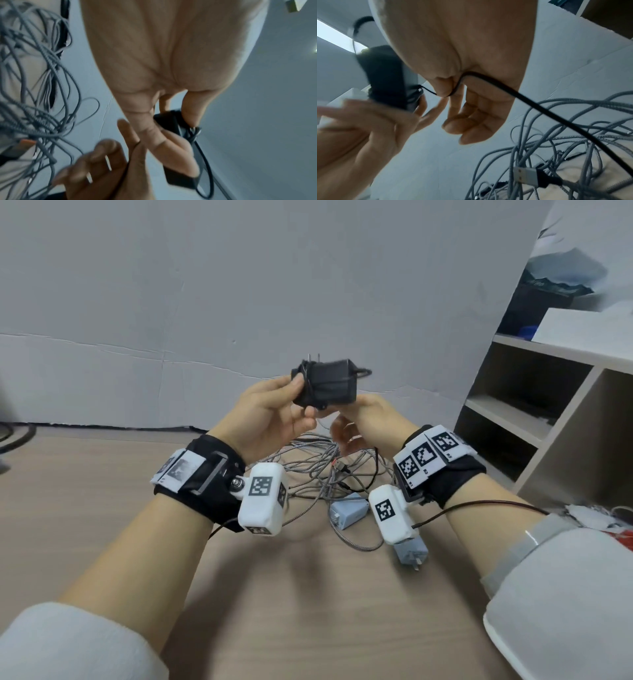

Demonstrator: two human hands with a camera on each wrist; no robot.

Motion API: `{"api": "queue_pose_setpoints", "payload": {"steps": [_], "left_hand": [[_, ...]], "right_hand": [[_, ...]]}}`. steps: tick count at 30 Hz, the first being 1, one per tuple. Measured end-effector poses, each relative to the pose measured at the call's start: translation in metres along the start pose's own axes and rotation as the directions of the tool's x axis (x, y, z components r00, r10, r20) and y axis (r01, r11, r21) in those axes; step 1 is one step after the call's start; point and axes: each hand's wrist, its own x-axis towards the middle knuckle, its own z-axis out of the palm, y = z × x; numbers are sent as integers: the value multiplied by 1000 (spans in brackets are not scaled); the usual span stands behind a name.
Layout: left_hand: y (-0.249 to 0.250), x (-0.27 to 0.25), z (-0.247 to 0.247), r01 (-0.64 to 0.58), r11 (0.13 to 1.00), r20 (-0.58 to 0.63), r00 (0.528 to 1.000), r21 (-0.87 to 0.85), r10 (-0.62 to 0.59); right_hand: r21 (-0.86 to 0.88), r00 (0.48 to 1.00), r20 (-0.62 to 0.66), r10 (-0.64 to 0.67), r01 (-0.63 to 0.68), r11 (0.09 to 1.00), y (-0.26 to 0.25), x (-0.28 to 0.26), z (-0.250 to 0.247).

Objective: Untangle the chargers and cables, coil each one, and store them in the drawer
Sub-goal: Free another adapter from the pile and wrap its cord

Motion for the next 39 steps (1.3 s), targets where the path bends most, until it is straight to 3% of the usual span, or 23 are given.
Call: {"api": "queue_pose_setpoints", "payload": {"steps": [3,5,8,11,14,18,23,32,39], "left_hand": [[-2,6,4,-56,988,-150,988,-145,34],[-5,10,1,-102,986,-244,967,-129,68],[-9,13,-8,-127,990,-358,923,65,142],[-11,13,-14,-84,936,-445,863,342,240],[-11,11,-21,-11,813,-411,859,583,306],[-6,10,-27,43,684,-307,913,728,270],[0,6,-24,64,560,-192,966,826,172],[1,-1,-20,92,709,-70,996,700,-59],[3,-4,-16,110,911,8,992,398,-123]], "right_hand": [[-167,998,68,-3,15,986,4,1,16],[-308,983,175,49,7,951,5,1,23],[-463,941,302,155,2,886,2,-1,27],[-539,934,324,153,49,841,-5,-6,22],[-559,949,301,95,95,824,-15,-8,12],[-449,963,270,-27,150,881,-27,-13,-3],[-191,980,65,-186,195,962,-28,-10,-18],[-15,971,-117,-208,208,978,-15,-1,-25],[52,989,-88,-116,121,991,-4,-3,-21]]}}
